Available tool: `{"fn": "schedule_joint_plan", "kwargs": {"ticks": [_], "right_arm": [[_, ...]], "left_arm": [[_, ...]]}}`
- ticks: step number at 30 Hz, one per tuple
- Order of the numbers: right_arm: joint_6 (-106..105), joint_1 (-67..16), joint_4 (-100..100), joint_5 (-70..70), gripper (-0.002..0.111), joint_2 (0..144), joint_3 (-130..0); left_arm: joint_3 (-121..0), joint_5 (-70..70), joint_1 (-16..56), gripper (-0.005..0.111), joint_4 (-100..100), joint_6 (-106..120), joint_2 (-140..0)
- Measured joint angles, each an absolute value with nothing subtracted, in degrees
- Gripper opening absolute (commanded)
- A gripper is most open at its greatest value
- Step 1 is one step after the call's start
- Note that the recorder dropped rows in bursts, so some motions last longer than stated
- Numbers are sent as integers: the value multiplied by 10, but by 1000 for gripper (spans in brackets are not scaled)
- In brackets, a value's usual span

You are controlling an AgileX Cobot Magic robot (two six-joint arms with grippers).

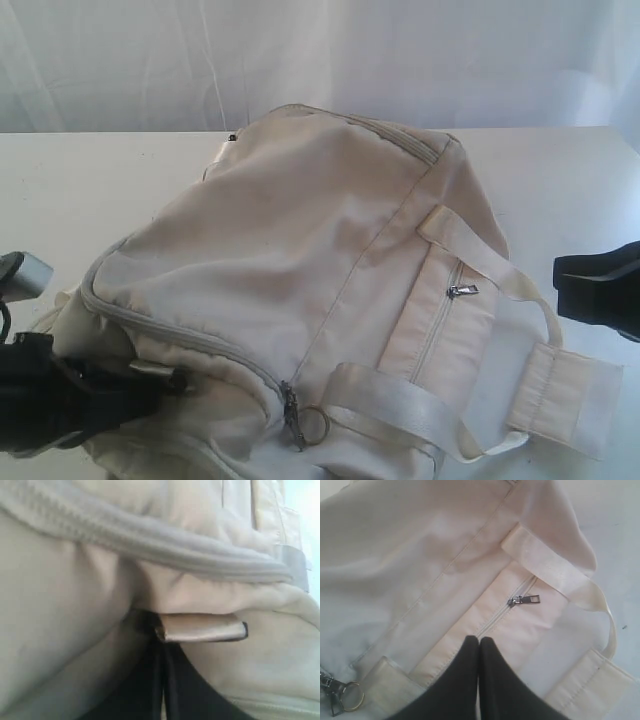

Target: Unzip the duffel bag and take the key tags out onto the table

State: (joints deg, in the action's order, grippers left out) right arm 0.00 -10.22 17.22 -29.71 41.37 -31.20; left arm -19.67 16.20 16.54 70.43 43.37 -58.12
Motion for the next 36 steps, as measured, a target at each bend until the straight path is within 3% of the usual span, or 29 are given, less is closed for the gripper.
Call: {"fn": "schedule_joint_plan", "kwargs": {"ticks": [12,14,16,18,24,31,36], "right_arm": [[-10,-102,172,-297,0,414,-312],[-11,-102,172,-297,0,414,-312],[-11,-102,172,-297,0,414,-312],[-11,-102,172,-297,0,414,-312],[-11,-102,172,-297,0,414,-312],[-11,-102,172,-297,0,414,-312],[-11,-102,172,-297,0,414,-312]], "left_arm": [[-299,238,165,2,540,431,-580],[-325,282,165,19,502,413,-568],[-355,350,165,53,462,412,-559],[-387,422,165,66,434,412,-557],[-415,542,165,67,476,602,-557],[-415,535,171,67,478,730,-556],[-416,482,230,67,471,803,-556]]}}
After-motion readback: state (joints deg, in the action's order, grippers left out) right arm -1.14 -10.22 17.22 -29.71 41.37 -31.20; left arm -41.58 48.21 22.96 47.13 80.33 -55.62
